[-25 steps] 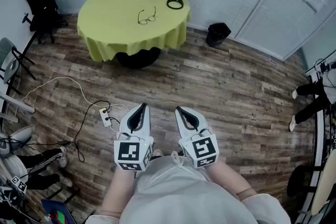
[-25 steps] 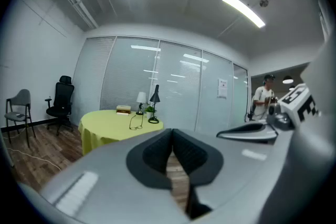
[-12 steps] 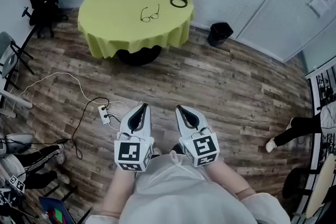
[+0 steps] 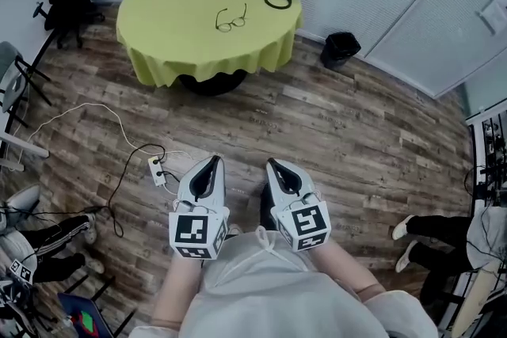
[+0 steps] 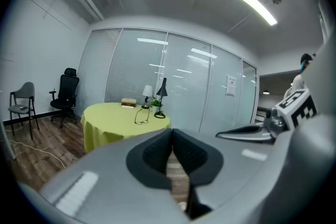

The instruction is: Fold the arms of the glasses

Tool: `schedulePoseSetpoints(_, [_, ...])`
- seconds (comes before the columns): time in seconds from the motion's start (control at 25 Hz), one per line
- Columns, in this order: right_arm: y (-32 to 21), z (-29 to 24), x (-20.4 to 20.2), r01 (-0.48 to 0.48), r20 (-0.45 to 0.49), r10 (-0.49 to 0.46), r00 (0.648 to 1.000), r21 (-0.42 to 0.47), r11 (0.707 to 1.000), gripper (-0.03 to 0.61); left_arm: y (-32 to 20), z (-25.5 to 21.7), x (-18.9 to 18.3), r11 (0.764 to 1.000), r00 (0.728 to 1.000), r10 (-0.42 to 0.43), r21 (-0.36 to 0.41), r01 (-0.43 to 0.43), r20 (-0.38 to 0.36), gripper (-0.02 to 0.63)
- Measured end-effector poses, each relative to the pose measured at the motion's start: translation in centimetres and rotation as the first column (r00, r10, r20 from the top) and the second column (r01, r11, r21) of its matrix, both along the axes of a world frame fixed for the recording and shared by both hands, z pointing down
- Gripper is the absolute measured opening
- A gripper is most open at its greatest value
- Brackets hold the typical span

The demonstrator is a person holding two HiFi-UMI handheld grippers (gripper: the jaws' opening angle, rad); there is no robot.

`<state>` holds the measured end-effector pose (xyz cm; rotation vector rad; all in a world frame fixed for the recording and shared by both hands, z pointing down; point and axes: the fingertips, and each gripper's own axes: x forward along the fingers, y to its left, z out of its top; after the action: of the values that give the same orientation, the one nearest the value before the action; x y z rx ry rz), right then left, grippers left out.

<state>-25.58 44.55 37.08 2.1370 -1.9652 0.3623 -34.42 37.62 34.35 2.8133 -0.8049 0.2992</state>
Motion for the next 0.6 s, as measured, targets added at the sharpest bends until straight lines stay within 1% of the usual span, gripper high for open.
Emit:
schedulePoseSetpoints(0.16, [-3.7, 0.9, 3.9, 0.04, 0.011, -0.04, 0.999, -0.003, 0.999, -0.002, -3.2, 0.8, 3.2, 0.999, 0.999, -0.047, -0.01, 0.047, 0.016, 0.006])
schedulePoseSetpoints(0.32, [-8.1, 0.7, 9.0, 0.1, 0.023, -0.1, 0.995, 0.0, 0.995, -0.001, -6.9, 0.5, 7.6, 0.994, 0.994, -0.107, -0.008, 0.108, 0.03, 0.006])
schedulePoseSetpoints(0.48, [-12.2, 0.6, 14.5, 0.161, 0.031, -0.161, 0.987, -0.011, 0.987, -0.002, -10.6, 0.4, 12.2, 0.982, 0.982, -0.188, -0.027, 0.189, 0.033, 0.006])
schedulePoseSetpoints(0.6, [-15.1, -0.2, 19.0, 0.202, 0.027, -0.202, 0.979, 0.006, 0.979, -0.002, -13.1, 0.2, 16.1, 0.972, 0.972, -0.232, -0.03, 0.233, 0.035, 0.006])
